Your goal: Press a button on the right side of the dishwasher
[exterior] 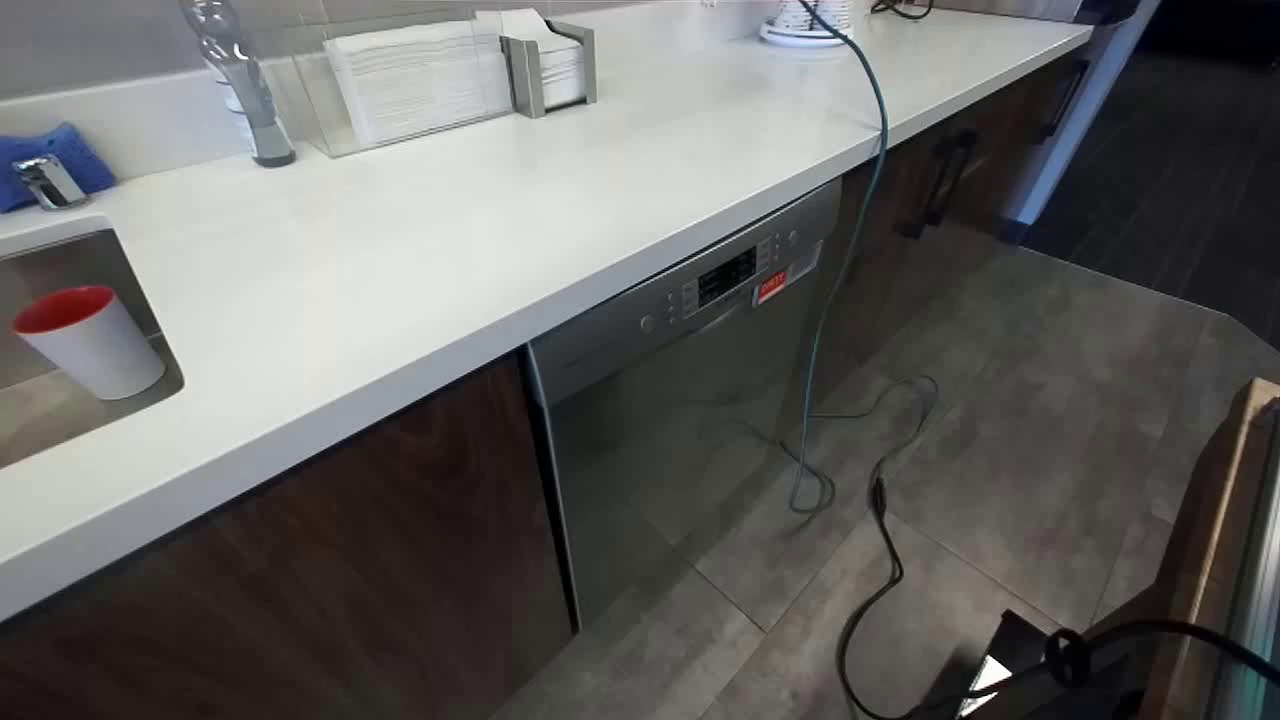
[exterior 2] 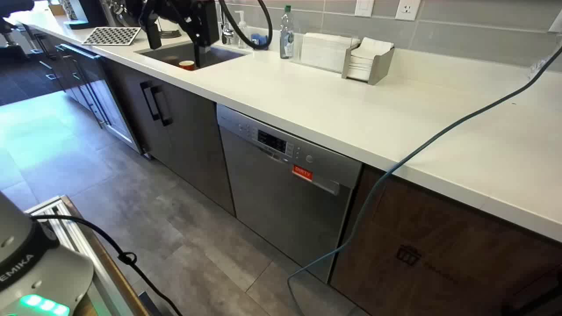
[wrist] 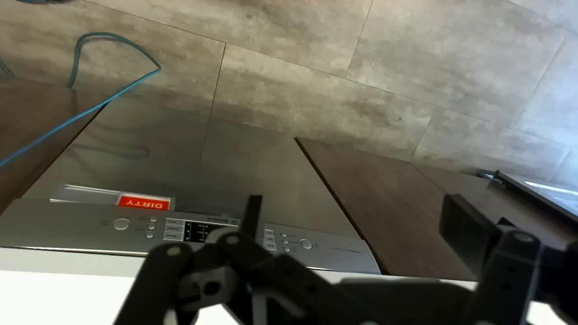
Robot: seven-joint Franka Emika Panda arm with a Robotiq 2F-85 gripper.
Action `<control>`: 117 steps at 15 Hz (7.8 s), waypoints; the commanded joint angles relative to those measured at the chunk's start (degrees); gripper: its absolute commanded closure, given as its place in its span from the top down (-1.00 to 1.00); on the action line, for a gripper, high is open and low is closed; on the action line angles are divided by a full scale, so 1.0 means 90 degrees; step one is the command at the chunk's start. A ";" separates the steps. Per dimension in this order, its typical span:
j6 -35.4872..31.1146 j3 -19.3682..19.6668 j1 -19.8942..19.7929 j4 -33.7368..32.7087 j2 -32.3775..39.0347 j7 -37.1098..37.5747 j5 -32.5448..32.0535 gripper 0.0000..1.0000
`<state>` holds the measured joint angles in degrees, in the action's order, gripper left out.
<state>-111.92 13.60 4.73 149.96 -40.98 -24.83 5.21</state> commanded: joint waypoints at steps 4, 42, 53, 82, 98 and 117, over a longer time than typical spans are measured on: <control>0.0020 -0.0086 -0.0098 -0.0013 0.0018 -0.0053 0.0063 1.00; -0.1510 -0.0137 0.0115 0.0337 0.2688 -0.6708 -0.0015 1.00; -0.3680 -0.0040 0.0008 0.0629 0.3729 -0.9416 0.1765 1.00; -0.4710 -0.0196 0.0020 -0.0304 0.5569 -1.4619 0.7296 0.18; -0.5067 -0.0292 -0.0049 -0.1438 0.6795 -1.4840 0.8848 -1.00; -0.5366 -0.0282 0.0002 -0.2516 0.7760 -1.4836 0.9511 -1.00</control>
<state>-157.95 11.92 5.04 129.82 26.80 -155.40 87.70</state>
